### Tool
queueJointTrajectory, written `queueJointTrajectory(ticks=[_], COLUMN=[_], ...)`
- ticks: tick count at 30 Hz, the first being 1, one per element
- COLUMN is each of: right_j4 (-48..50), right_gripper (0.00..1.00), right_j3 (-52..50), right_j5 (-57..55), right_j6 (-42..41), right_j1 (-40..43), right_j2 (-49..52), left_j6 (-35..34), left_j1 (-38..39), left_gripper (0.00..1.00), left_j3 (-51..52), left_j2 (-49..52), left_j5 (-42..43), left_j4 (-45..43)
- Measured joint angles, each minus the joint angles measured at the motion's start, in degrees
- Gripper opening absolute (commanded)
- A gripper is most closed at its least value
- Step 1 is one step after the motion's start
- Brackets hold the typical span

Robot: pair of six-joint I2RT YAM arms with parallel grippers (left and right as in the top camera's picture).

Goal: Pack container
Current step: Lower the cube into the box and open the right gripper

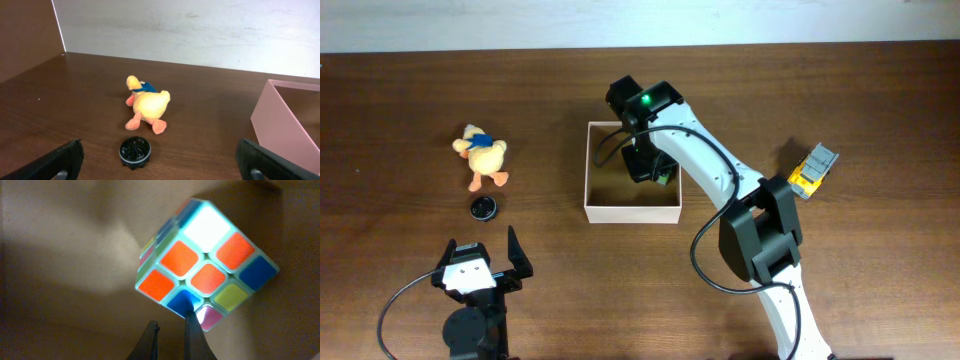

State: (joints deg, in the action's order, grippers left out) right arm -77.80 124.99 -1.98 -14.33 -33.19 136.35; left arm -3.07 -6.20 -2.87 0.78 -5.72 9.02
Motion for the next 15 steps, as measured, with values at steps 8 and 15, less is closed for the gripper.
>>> queueJointTrajectory(ticks=[8, 15], right_j4=[-0.09, 0.11], right_gripper=[0.04, 0.04], right_j3=[0.0, 0.33], right_j5=[0.17, 0.7], right_j6=[1.29, 2.38], right_j1=[-1.05, -1.05], right_j2=[0.0, 0.0], left_j6=[-0.02, -0.02], left_j1=[0.0, 0.0], left_gripper=[0.99, 0.99], left_j3=[0.0, 0.0], left_j2=[0.0, 0.0], left_j5=[0.0, 0.0], left_j4=[0.0, 0.0])
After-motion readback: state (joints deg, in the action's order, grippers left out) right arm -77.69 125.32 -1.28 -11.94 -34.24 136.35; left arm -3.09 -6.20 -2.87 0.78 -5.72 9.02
